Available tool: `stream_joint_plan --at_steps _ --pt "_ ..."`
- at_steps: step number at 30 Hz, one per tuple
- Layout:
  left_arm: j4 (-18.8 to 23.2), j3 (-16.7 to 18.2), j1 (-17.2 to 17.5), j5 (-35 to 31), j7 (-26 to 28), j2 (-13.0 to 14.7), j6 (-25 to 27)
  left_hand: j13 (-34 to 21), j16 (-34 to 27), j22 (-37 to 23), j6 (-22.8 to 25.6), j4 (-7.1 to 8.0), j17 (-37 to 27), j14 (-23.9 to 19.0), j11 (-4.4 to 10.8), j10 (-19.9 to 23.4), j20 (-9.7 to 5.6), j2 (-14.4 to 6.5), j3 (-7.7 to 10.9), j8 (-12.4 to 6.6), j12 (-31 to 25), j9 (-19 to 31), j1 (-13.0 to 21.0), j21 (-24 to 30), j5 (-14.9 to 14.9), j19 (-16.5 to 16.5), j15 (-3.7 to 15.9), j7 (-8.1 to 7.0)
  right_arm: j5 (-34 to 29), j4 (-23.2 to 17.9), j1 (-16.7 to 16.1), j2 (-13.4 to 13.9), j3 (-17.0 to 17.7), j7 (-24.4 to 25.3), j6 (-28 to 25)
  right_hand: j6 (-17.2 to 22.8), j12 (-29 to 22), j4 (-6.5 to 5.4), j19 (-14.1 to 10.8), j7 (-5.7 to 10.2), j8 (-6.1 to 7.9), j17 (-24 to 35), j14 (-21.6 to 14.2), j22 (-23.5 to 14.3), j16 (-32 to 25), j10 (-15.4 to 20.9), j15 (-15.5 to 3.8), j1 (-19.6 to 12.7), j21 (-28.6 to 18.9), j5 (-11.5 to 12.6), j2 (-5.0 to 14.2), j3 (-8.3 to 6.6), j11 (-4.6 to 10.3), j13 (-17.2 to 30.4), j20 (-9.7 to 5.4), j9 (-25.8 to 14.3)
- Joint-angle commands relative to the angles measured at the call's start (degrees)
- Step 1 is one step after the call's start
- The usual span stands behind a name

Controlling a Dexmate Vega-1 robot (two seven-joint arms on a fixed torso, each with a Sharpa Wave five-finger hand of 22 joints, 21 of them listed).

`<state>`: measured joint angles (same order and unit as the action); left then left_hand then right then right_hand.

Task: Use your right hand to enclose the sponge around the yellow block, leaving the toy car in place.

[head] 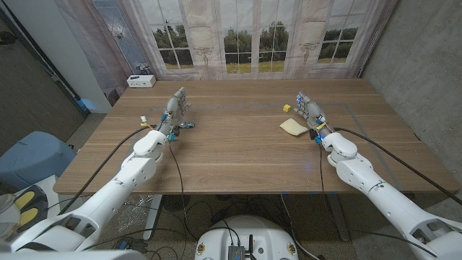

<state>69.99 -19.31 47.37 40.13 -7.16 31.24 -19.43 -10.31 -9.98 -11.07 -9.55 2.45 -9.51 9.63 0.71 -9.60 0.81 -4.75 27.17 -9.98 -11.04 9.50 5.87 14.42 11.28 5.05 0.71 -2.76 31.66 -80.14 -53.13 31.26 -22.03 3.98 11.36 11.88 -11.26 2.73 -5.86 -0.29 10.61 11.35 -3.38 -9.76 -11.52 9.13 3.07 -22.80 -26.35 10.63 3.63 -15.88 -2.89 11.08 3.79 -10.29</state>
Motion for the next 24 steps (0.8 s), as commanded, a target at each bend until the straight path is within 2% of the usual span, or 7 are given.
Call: stream_joint_plan --at_steps 1,10,24 --pt "-4.09 1.63 0.02 2.17 -10.49 2.35 -2.81 -0.07 -0.27 -0.08 -0.34 0.01 -0.25 1.56 0.00 -1.16 0.00 0.06 0.44 -0.33 -0.29 0.28 0.53 0.23 0.38 0.32 0.03 -0.02 -9.84 -24.71 -8.94 1.91 -0.80 17.90 -7.65 0.36 -0.32 0.16 -0.61 -0.16 0.35 0.04 -0.80 -0.20 -0.30 0.55 -0.13 -0.59 -0.14 0.21 -0.10 -0.35 -0.27 0.08 -0.42 -0.10" --pt "-2.29 1.15 0.33 0.80 -8.41 2.62 -2.45 -0.07 -0.25 -0.08 -0.30 -0.08 -0.25 1.57 0.04 -1.14 0.01 0.04 0.38 -0.33 -0.30 0.28 0.51 0.19 0.38 0.26 0.09 -0.01 -13.00 -24.55 -8.04 2.96 -1.08 19.29 -9.72 1.18 -0.48 0.71 -0.89 -0.28 0.61 -0.15 -0.96 -0.20 -0.28 1.08 -0.39 -0.97 0.09 0.22 -0.08 -0.48 -0.38 0.09 -0.71 -0.10" --pt "1.48 1.19 2.53 -0.21 -5.49 3.45 -2.29 -0.07 -0.27 -0.08 -0.15 -0.20 -0.25 1.48 -0.01 -1.05 0.05 0.04 0.28 -0.37 -0.32 0.28 0.48 0.13 0.38 0.17 -0.03 -0.08 -17.29 -29.48 -9.12 5.73 -0.74 22.74 -17.29 2.86 -0.73 1.71 -1.37 -0.34 1.02 -0.39 -1.64 -0.20 -0.42 2.13 -0.21 -1.90 0.51 0.16 0.35 -0.95 -0.41 0.10 -0.68 -0.12"
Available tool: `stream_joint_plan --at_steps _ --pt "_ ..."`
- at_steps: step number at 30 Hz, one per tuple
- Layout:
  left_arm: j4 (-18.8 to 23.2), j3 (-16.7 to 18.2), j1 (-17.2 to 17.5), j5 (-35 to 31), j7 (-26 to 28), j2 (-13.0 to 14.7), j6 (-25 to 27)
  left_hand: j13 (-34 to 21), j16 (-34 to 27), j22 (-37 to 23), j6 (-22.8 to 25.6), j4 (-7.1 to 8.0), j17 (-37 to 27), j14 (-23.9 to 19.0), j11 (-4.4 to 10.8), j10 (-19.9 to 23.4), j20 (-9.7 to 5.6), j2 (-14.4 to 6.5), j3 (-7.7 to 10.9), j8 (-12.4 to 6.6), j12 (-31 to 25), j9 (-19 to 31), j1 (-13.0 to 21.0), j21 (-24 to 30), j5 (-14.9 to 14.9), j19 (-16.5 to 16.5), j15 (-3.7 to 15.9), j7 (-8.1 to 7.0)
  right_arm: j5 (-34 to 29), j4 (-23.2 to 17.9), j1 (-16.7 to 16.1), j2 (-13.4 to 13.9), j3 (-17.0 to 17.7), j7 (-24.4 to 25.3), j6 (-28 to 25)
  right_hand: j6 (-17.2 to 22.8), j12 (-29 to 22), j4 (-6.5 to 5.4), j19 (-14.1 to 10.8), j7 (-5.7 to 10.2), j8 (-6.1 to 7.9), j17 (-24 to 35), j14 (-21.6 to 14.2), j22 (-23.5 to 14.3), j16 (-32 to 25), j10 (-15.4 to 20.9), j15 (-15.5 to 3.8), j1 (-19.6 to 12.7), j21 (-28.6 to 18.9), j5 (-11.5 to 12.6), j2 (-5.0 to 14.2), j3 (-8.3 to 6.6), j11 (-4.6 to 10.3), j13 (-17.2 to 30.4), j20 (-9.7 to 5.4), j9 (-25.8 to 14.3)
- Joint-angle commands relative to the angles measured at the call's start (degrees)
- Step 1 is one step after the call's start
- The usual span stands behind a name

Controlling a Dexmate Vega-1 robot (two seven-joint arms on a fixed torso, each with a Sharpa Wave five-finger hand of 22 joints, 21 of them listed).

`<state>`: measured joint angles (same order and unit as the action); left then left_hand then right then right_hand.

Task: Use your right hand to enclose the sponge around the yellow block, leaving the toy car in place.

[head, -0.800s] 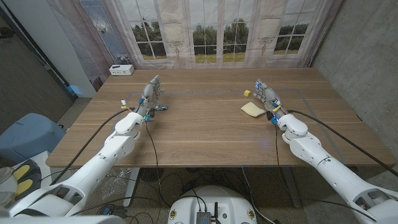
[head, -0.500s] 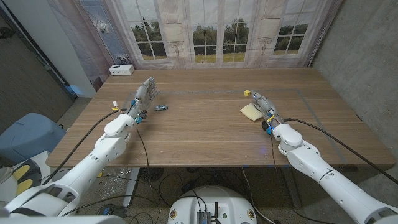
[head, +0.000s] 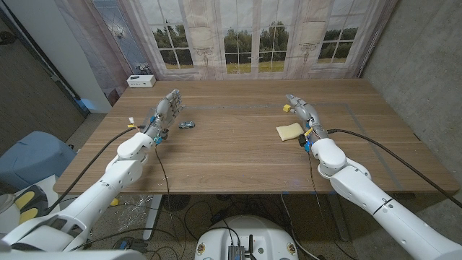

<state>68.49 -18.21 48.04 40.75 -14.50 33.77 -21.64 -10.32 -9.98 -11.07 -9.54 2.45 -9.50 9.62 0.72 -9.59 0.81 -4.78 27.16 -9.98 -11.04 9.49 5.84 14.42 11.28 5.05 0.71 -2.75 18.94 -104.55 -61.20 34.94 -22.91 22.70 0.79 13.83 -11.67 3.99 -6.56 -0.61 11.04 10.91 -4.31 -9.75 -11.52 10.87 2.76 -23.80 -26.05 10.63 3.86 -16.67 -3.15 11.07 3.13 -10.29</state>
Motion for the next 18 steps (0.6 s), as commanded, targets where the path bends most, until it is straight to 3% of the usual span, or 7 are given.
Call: stream_joint_plan --at_steps 1,18 --pt "3.18 0.12 2.00 -0.84 2.00 0.96 -0.12 -0.07 -0.28 -0.08 -0.13 -0.20 -0.26 1.46 0.01 -1.02 0.04 0.07 0.27 -0.38 -0.33 0.28 0.51 0.14 0.38 0.16 0.00 -0.07 -4.95 -5.49 -1.08 2.29 0.13 4.26 -7.36 0.96 -0.36 0.49 -0.69 -0.01 0.59 0.04 -0.74 -0.21 -0.42 0.51 0.07 -0.94 0.24 0.15 0.12 -0.17 -0.14 0.11 -0.02 -0.13" --pt "6.46 0.43 4.26 -1.77 4.14 2.00 -0.59 -0.07 -0.29 -0.07 0.15 -0.33 -0.25 1.36 -0.06 -0.91 0.13 0.06 0.17 -0.43 -0.36 0.29 0.49 0.06 0.38 0.10 -0.09 -0.09 -10.05 -11.39 -2.05 4.95 0.30 7.08 -15.83 1.82 -0.48 1.50 -1.50 -0.07 0.63 -0.07 -1.56 -0.22 -0.61 1.32 0.05 -1.89 0.52 -0.08 0.45 -0.58 0.01 0.14 0.16 -0.16"
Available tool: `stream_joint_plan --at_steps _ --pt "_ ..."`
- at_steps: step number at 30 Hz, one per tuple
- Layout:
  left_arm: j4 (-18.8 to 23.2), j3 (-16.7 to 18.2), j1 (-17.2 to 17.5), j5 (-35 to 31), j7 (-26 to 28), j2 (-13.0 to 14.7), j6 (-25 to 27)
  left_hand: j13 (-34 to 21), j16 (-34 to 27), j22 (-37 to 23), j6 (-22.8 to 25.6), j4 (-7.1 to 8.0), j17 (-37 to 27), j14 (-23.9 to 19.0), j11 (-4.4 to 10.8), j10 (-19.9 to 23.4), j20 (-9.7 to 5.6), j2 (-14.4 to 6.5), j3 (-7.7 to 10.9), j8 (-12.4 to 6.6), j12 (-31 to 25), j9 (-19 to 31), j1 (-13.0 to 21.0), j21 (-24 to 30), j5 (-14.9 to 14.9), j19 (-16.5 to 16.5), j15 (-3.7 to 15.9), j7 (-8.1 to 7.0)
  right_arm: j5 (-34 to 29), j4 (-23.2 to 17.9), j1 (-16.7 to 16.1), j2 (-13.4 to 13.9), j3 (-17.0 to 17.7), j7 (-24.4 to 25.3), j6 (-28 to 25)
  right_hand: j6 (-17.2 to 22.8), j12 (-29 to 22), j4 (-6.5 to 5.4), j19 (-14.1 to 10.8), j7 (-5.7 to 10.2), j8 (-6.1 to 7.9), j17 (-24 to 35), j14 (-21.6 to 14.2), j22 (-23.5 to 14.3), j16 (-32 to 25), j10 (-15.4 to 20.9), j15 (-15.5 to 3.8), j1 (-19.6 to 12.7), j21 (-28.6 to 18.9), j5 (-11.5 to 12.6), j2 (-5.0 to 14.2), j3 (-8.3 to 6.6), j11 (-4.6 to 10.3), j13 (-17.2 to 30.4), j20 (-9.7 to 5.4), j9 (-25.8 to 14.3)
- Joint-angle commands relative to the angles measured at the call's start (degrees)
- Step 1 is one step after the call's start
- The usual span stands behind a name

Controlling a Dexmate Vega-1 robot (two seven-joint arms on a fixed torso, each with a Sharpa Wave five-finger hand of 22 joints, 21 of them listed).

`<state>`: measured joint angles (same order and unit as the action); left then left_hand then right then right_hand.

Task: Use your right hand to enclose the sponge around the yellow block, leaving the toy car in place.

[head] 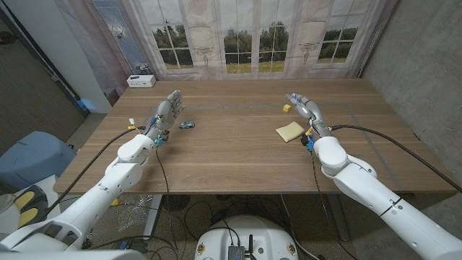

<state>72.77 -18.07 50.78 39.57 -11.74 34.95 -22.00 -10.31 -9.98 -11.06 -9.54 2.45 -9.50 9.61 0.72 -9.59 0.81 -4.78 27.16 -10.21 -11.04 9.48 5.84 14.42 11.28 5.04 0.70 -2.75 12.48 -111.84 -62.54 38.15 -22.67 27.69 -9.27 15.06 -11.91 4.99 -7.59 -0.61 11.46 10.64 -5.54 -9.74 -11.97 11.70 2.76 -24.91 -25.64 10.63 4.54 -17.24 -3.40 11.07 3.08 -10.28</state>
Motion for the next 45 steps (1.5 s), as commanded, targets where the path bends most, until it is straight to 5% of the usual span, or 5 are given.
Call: stream_joint_plan --at_steps 1,26,45 --pt "2.33 0.30 1.63 -0.69 1.44 0.95 -0.23 -0.07 -0.29 -0.08 0.14 -0.34 -0.26 1.37 -0.05 -0.91 0.13 0.06 0.17 -0.19 -0.36 0.30 0.49 0.06 0.38 0.10 -0.07 -0.05 -3.88 -4.45 -0.78 1.85 0.02 2.21 -6.29 0.63 -0.25 0.54 -0.48 -0.07 0.21 0.20 -0.31 -0.23 -0.15 0.57 0.04 -0.81 0.12 -0.09 -0.21 -0.02 0.37 0.15 0.22 -0.17" --pt "3.52 0.46 2.93 -0.67 1.78 1.26 -0.73 -0.09 -0.30 -0.08 1.46 -0.56 -0.27 1.16 -0.70 -0.23 0.63 0.05 -0.05 -0.47 -0.55 0.33 0.40 -0.09 0.38 -0.02 -0.74 -0.85 -12.38 -13.67 -0.39 5.40 -3.07 3.05 -24.24 1.22 -0.18 1.31 -1.03 0.41 0.13 0.22 -1.10 -0.24 -0.35 0.98 -0.31 -1.28 0.59 -0.32 -0.05 -0.13 0.72 0.18 1.12 -0.22" --pt "3.74 0.16 2.67 -1.07 2.28 1.12 -0.37 -0.11 -0.32 -0.09 1.86 -0.66 -0.28 1.02 -0.99 0.11 0.85 0.04 -0.17 -0.45 -0.63 0.35 0.33 -0.19 0.39 -0.04 -1.07 -1.11 -16.32 -16.04 4.16 7.93 -8.14 -0.98 -35.39 1.51 -0.07 1.88 -1.45 0.48 0.05 0.21 -1.37 -0.25 -0.34 1.09 -0.73 -1.90 0.93 -0.31 0.46 -0.46 0.89 0.21 1.51 -0.25"
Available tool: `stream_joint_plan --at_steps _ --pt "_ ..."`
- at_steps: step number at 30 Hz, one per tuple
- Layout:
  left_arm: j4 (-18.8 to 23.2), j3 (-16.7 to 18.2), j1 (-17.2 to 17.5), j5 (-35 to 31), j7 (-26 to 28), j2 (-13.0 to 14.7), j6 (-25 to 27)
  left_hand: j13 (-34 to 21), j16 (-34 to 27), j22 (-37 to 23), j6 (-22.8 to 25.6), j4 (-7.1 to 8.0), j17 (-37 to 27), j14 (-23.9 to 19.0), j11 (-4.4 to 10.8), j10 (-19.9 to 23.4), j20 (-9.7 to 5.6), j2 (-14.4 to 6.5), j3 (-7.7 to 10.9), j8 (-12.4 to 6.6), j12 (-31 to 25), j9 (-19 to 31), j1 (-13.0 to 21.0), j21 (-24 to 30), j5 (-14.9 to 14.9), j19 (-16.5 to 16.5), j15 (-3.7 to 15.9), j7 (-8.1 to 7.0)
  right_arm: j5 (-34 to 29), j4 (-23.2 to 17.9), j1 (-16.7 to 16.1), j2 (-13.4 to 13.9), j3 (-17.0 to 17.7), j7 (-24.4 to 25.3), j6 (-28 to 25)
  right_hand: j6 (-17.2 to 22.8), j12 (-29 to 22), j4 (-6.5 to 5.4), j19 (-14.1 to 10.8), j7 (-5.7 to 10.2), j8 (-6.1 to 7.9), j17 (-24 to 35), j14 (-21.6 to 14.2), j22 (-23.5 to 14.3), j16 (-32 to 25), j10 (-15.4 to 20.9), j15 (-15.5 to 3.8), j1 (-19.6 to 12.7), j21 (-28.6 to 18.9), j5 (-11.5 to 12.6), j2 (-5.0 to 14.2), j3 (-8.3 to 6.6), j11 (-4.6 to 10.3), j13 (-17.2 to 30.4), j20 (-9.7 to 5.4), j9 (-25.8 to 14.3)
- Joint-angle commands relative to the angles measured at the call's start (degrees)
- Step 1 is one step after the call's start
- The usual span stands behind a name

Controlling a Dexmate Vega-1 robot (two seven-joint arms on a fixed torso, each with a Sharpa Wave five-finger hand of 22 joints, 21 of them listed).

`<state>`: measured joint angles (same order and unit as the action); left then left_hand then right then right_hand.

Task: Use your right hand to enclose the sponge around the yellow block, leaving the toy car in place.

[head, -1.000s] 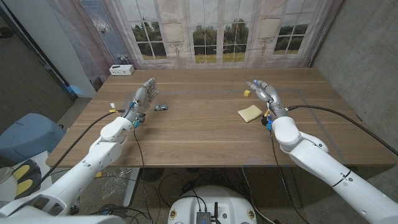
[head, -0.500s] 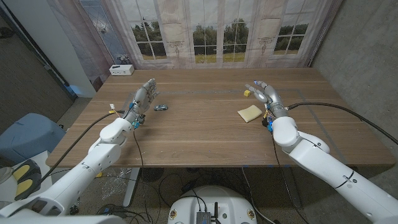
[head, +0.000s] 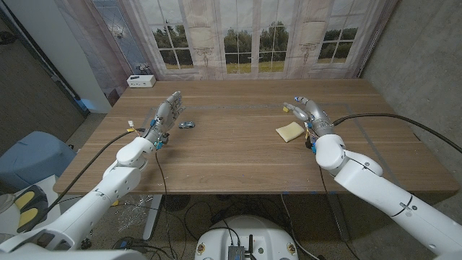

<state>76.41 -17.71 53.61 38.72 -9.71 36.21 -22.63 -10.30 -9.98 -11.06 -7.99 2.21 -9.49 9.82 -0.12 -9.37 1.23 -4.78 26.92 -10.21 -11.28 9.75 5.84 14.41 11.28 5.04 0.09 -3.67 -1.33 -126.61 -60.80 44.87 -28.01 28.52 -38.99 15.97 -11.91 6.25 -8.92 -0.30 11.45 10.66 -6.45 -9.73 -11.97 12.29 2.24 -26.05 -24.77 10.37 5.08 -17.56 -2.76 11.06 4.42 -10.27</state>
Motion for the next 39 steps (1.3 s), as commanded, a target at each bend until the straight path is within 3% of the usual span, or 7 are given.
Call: stream_joint_plan --at_steps 1,28,39 --pt "0.12 -0.21 -0.18 -0.21 0.28 -0.15 0.28 -0.12 -0.31 -0.10 0.32 -0.42 -0.28 0.83 -0.12 -0.11 0.45 0.04 0.07 -0.44 -0.39 0.08 0.33 -0.19 0.39 -0.04 -0.43 -0.20 -2.62 -1.27 2.58 1.21 -2.95 -1.90 -5.91 0.60 -0.07 0.63 -0.14 0.18 0.05 0.19 -0.46 -0.25 -0.34 0.51 -0.22 -0.78 0.07 -0.05 -0.07 -0.15 0.27 0.22 0.15 -0.27" --pt "-0.55 -0.65 -1.20 -0.43 0.08 -0.36 0.85 -0.14 -0.28 -0.10 0.46 -0.54 -0.30 0.82 -0.09 -0.07 0.59 0.03 -0.09 -0.32 -0.33 0.10 0.23 -0.31 0.39 -0.10 -0.47 -0.31 -8.39 -1.13 10.07 0.98 -11.80 -5.43 -18.93 1.04 0.00 1.36 -0.44 0.79 -0.01 0.16 -0.67 -0.25 -0.28 0.78 -0.88 -1.76 0.58 0.06 0.63 -0.68 0.63 0.25 0.33 -0.30" --pt "-1.40 -0.70 -1.72 -0.30 -0.35 -0.46 0.90 -0.15 -0.27 -0.11 0.49 -0.58 -0.30 0.83 -0.12 -0.12 0.63 0.00 -0.14 -0.28 -0.28 0.10 0.19 -0.35 0.40 -0.12 -0.45 -0.29 -11.35 -0.17 16.81 0.20 -19.39 -8.51 -28.26 -1.40 0.68 2.36 -0.27 0.67 -0.94 0.07 0.44 -0.23 0.32 -0.75 -1.17 -2.98 1.43 -0.01 0.43 -0.98 1.31 0.29 0.69 -0.35"
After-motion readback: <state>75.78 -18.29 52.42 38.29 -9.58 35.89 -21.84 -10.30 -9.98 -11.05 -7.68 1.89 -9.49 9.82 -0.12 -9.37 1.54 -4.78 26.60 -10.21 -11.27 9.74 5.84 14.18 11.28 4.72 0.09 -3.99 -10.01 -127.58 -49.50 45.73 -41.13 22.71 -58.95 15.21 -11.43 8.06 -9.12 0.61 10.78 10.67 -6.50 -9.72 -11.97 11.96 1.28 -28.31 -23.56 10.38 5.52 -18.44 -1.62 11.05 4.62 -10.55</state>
